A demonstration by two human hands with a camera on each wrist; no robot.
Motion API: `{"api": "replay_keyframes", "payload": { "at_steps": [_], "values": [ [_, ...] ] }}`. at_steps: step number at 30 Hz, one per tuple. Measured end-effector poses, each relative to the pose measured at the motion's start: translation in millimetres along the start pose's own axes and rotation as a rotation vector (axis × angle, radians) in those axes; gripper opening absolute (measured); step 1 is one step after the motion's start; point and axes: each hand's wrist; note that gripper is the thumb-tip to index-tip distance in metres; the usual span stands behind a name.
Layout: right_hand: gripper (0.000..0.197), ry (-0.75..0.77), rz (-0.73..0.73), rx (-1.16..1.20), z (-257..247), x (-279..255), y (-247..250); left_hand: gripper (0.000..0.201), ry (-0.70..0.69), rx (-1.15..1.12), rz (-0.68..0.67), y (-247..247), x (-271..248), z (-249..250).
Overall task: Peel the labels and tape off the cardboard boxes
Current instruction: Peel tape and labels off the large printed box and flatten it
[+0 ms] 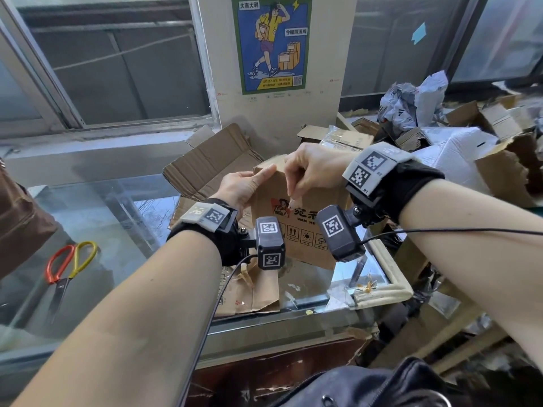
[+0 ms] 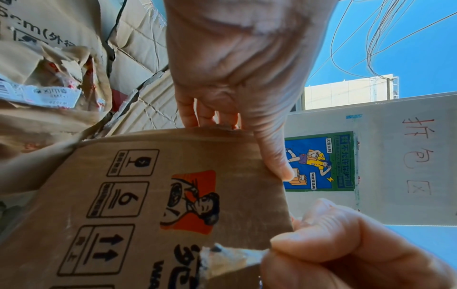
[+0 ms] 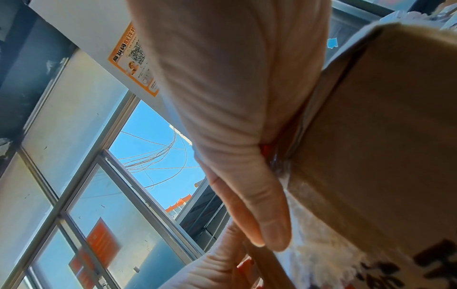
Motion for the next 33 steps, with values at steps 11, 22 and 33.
{"api": "replay_keyframes", "payload": {
  "at_steps": [11, 22, 33],
  "values": [
    [0.005, -0.007, 0.078, 0.309, 6, -1, -9, 0.045, -0.04, 0.108, 0.128, 2, -10, -9],
    [0.003, 0.067, 0.253, 0.384, 5, 0, -9, 0.034, -0.408, 0.417, -0.06, -15, -51, 5],
    [0.071, 0.067, 0.305, 0.043, 3, -2, -4, 0.022, -0.126, 0.067, -0.09, -20, -47, 4]
  ]
}}
Point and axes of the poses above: each hand's wrist, its own x-axis towards the middle knuckle, its own y-axis out of the back of the hand, z = x × y, and after that the axes turned 15 degrees about x, right-handed
